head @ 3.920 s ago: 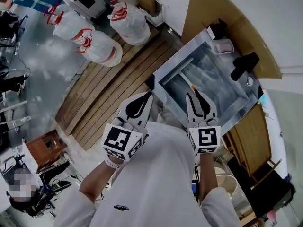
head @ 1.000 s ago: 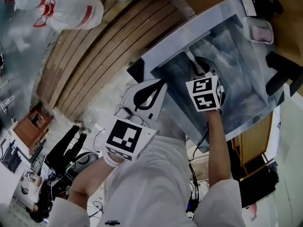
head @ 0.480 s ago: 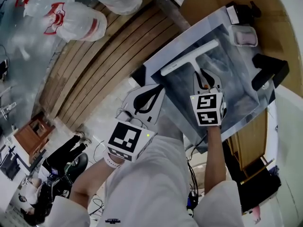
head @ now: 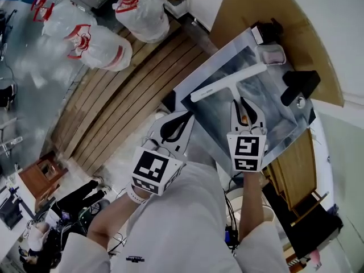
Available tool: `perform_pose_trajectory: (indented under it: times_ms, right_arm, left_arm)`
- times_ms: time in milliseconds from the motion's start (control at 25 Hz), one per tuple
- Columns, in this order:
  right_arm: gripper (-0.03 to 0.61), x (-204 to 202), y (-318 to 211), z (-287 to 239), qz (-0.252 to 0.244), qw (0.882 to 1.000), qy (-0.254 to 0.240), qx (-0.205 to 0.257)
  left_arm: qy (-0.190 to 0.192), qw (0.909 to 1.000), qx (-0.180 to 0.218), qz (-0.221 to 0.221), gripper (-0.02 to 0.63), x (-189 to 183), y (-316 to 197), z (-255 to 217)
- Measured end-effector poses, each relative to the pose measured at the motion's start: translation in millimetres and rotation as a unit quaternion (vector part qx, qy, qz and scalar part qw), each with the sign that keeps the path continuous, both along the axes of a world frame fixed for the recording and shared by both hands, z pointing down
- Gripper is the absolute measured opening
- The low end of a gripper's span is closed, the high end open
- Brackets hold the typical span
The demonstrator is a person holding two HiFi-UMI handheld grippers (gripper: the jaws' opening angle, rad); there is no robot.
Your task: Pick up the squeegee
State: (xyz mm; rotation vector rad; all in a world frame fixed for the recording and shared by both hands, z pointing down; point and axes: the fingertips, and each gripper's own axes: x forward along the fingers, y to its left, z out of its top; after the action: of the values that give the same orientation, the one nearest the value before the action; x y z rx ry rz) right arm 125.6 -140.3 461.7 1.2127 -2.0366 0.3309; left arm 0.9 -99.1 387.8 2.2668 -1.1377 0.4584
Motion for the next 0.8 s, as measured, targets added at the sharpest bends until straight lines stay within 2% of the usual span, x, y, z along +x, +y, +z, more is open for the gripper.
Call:
perform_pose_trajectory:
  times_ms: [400, 800]
  right_arm:
    - [0.063, -1.4, 12.4, -113.3, 0.044, 0.993, -0.053, 0.100]
    - [0.063, 15.3, 29.6, -176.3, 0.097, 0.973, -0.102, 0.181]
  left_arm:
    - [0.018, 0.9980, 0.059, -0.016, 0.005, -12.4, 1.8, -66.8]
    - [0.027, 0.9932, 0.109, -0.029, 0.005, -12.4, 3.3, -106.6]
